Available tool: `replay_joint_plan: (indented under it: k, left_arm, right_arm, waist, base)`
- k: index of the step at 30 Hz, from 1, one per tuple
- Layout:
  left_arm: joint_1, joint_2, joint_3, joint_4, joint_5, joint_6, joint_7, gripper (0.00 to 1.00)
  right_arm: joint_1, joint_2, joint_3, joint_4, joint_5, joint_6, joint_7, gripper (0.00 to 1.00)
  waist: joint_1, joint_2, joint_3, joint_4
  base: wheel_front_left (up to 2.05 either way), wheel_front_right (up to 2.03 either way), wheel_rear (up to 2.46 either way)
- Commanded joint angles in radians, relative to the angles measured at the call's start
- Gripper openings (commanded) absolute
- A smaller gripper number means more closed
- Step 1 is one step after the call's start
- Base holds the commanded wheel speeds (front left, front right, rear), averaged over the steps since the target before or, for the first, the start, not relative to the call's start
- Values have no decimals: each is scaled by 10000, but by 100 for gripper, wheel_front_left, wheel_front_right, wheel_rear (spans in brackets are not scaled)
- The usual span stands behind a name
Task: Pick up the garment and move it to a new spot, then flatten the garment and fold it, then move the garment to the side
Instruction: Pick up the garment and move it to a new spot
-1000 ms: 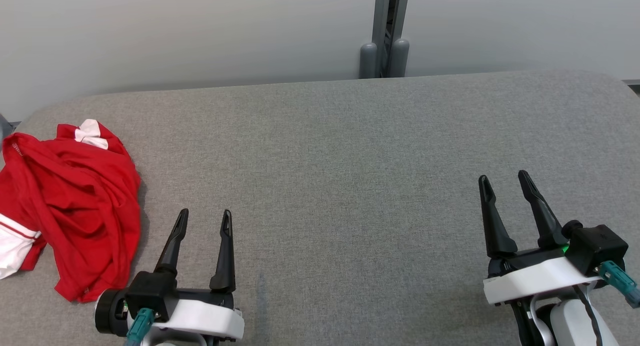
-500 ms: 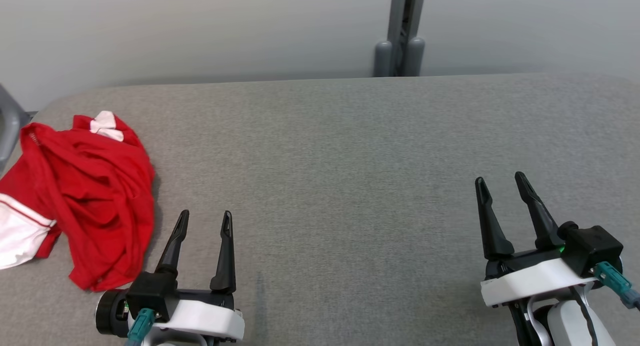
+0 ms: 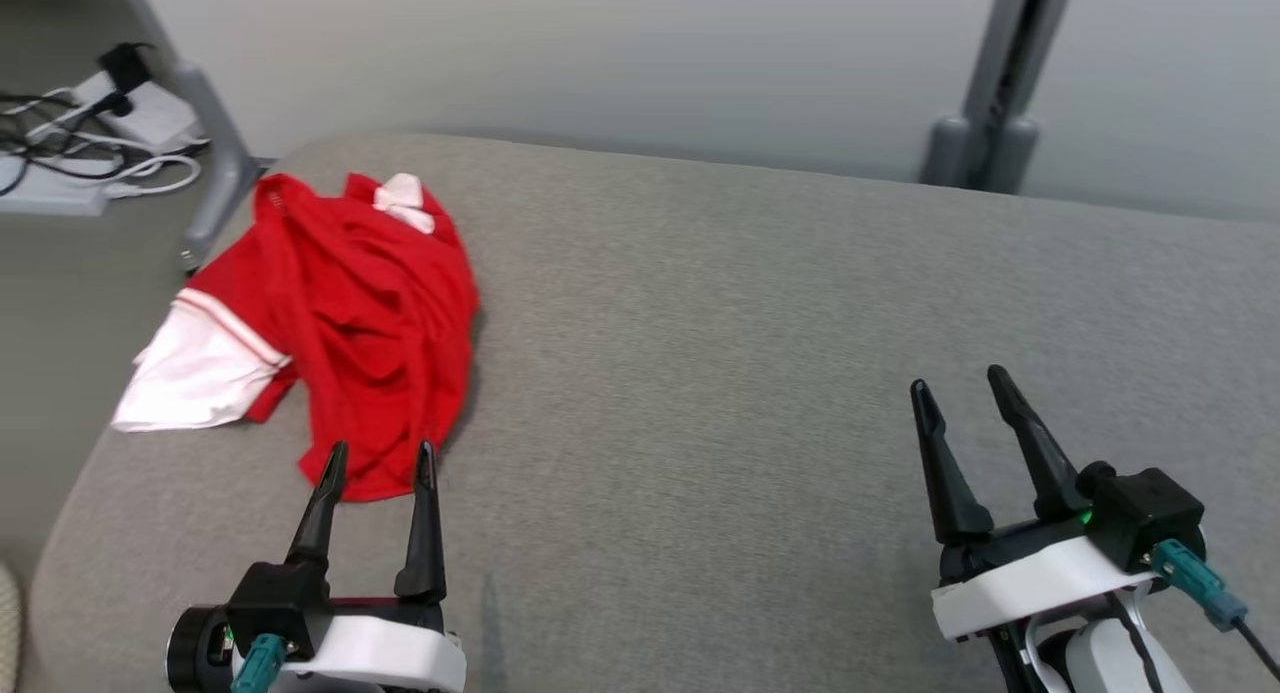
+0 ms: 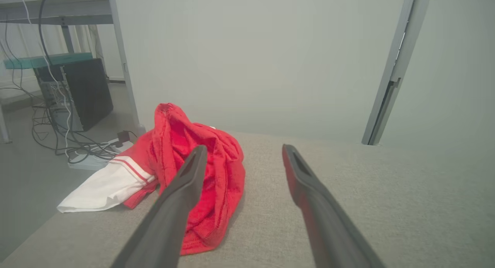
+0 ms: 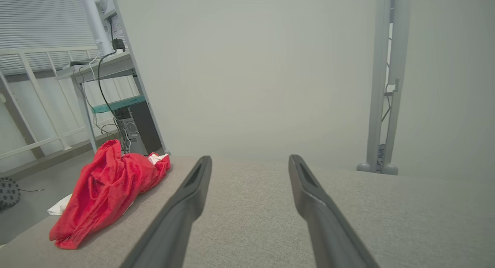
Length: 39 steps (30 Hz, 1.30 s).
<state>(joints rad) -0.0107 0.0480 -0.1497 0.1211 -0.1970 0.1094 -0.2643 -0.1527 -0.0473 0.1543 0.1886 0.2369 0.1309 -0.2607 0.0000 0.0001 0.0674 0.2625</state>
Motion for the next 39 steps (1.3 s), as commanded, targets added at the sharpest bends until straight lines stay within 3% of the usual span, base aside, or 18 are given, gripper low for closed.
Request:
replay_joint_plan:
  k: [1, 12, 24, 39]
  left_arm:
    - [106, 44, 71, -3, 23, -4, -8, 100]
    - [610, 42, 459, -89, 294, -128, -7, 100]
    - [1015, 41, 977, -688, -7, 256, -7, 100]
    - [1040, 41, 1048, -659, -175, 330, -7, 100]
  right_arm:
    - [115, -59, 78, 24, 46, -3, -66, 100]
    - [353, -63, 691, 74, 388, -3, -60, 100]
    - [-515, -68, 1851, 527, 615, -3, -60, 100]
    - [-580, -65, 1879, 658, 671, -3, -60, 100]
  waist:
    - [0, -1, -172, 606]
    - [0, -1, -570, 2275]
    - [0, -1, -227, 2606]
    - [0, -1, -286, 2559]
  base:
    - [0, 0, 0]
    - [0, 0, 0]
    - [0, 0, 0]
    - [0, 0, 0]
